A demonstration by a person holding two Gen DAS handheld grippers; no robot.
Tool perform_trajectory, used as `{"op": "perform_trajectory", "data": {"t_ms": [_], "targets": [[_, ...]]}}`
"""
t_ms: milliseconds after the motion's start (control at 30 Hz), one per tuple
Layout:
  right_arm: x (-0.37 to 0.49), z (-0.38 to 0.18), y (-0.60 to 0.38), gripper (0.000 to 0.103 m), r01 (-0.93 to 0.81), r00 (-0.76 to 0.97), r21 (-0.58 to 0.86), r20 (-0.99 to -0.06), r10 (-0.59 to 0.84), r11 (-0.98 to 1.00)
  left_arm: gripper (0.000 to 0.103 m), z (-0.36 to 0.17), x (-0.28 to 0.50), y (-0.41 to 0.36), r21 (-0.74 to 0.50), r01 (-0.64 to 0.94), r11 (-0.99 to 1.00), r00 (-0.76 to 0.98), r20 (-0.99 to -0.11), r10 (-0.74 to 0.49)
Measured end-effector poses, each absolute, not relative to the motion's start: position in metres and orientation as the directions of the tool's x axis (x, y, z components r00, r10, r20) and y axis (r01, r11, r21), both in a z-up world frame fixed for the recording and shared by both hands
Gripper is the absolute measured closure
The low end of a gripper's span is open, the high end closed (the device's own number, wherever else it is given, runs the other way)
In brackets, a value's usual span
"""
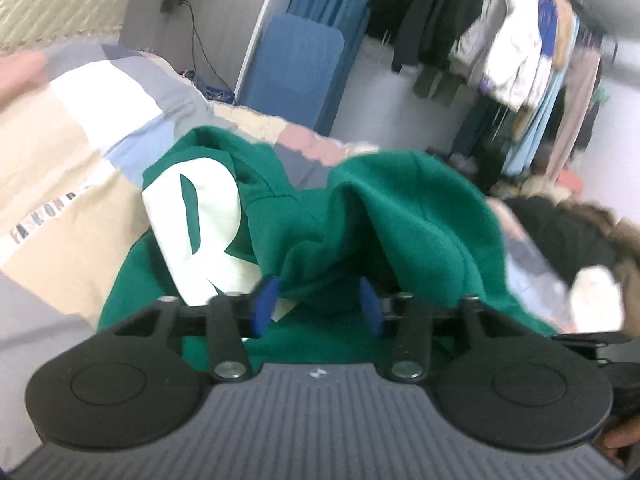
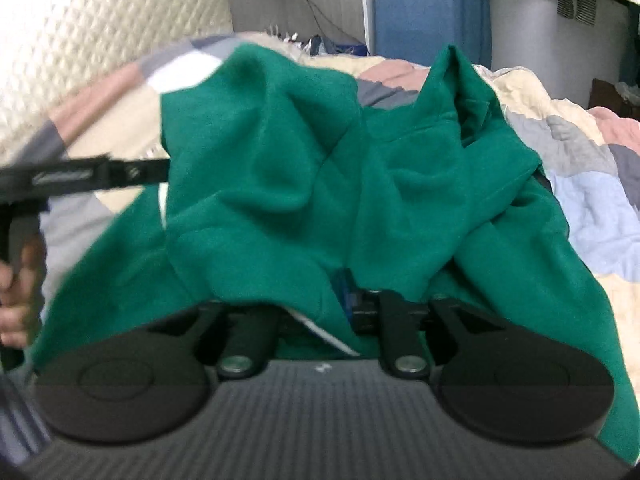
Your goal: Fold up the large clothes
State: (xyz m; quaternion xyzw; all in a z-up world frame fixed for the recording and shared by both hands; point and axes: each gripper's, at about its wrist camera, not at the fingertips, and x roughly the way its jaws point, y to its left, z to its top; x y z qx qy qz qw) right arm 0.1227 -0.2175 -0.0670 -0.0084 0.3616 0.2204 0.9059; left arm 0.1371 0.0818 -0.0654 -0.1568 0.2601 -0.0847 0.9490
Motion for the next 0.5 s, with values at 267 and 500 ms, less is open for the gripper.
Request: {"op": "perform_trajectory", "data": {"t_ms": [267,500], "targets": [[0.096,-0.04,-0.233,0.032,-0.434,0.683,0.243,-0.539,0.493,0.867,0.04,-0.034,0.096,0.097,-0.425,0.162,0.891,0.895,-0.316,-0.313],[0.103,-0.026,-0.246,0.031,-0.44,0.699,0.369,-0.431,0.57,0.819,0.04,-0.033,0.105,0.101,-0.48,0.169,0.861,0.905,-0.271,-0.328]]}}
